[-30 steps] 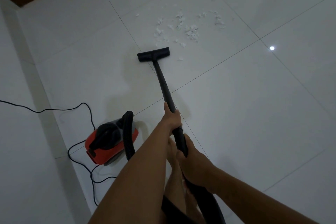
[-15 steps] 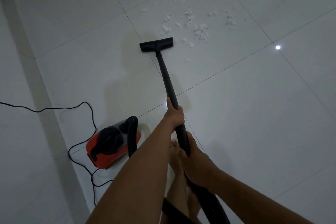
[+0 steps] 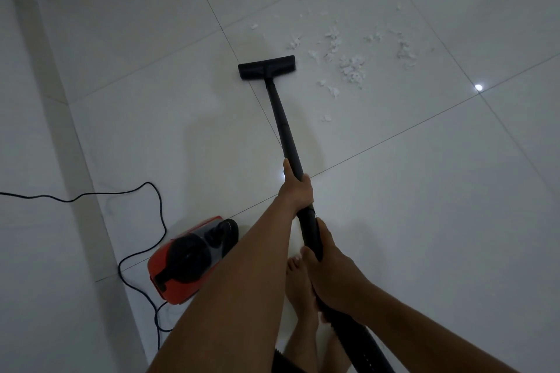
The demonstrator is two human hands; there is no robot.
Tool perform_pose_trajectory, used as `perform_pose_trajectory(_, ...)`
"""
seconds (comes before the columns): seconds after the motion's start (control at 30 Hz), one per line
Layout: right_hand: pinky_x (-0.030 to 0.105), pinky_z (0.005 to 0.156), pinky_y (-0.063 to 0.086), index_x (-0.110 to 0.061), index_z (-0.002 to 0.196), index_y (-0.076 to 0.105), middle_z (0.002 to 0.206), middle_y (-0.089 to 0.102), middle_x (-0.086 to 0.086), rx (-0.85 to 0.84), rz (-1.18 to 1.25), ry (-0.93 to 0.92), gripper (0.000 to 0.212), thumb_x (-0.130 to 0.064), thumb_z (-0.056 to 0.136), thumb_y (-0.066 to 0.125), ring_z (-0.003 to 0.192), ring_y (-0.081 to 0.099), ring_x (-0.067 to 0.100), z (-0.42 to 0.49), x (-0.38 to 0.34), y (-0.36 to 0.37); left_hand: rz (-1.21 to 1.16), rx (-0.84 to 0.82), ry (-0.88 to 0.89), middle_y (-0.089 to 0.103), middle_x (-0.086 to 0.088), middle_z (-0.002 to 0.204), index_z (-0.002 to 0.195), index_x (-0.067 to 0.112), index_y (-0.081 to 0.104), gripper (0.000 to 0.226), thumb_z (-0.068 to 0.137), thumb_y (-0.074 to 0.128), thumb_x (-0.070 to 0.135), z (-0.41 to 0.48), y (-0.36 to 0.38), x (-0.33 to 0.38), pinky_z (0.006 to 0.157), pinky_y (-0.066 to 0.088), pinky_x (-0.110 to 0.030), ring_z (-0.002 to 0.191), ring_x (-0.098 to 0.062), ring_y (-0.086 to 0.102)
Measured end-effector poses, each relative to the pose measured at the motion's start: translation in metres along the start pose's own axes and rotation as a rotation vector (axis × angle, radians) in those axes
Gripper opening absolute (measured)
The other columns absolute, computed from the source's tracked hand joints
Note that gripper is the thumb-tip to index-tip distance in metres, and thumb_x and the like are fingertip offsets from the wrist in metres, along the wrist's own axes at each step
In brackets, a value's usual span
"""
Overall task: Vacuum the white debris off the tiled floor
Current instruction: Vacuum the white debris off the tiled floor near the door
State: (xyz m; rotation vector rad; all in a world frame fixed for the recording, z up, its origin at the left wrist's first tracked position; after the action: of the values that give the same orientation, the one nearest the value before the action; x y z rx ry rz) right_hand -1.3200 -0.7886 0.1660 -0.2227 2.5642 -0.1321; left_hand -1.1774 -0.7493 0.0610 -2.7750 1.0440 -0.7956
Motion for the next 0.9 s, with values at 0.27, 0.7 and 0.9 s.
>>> perform_pose_trajectory(0.27, 0.032, 0.059, 0.060, -0.039, 0.159, 0.000, 0.075, 0.060, 0.002, -0.031, -0.088, 0.001, 0.062, -0.035, 0.109, 0.037, 0.050, 0.059, 0.009, 0.002, -0.011, -0.028, -0.024, 0.005, -0.013, 0.061, -0.017, 0.101, 0.154, 0.043, -0.018, 0.072, 0.106, 0.034, 0.030, -0.001, 0.005, 0.023, 0.091, 0.057, -0.047, 0.076, -0.021, 0.059)
perform_pose_trajectory(0.7, 0.024, 0.053, 0.057, -0.038, 0.160, -0.001, 0.089, 0.063, -0.001, -0.101, -0.116, -0.014, 0.063, -0.037, 0.109, 0.037, 0.055, 0.063, 0.009, -0.060, 0.036, -0.071, -0.152, 0.017, -0.055, 0.057, -0.013, 0.093, 0.156, 0.042, -0.013, 0.071, 0.107, 0.036, 0.031, -0.065, 0.071, 0.014, 0.080, 0.057, -0.042, 0.071, -0.020, 0.056)
perform_pose_trajectory(0.9, 0.012, 0.043, 0.042, -0.032, 0.161, 0.005, 0.097, 0.063, -0.001, -0.109, -0.170, -0.056, 0.060, -0.030, 0.110, 0.035, 0.054, 0.059, 0.003, -0.084, 0.045, -0.097, -0.170, 0.011, -0.075, 0.057, -0.011, 0.094, 0.157, 0.039, -0.016, 0.071, 0.108, 0.035, 0.030, -0.088, 0.095, 0.021, 0.074, 0.054, -0.037, 0.073, -0.018, 0.056)
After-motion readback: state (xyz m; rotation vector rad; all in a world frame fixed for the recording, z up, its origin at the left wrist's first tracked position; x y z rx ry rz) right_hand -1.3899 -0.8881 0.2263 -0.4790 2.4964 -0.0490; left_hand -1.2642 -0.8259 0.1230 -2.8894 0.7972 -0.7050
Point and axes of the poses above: each hand's wrist, its own z-axis towards the middle knuckle, its own y-axis out of the palm, x = y × z, the point moved 1 cm from there along z, towards the middle knuckle
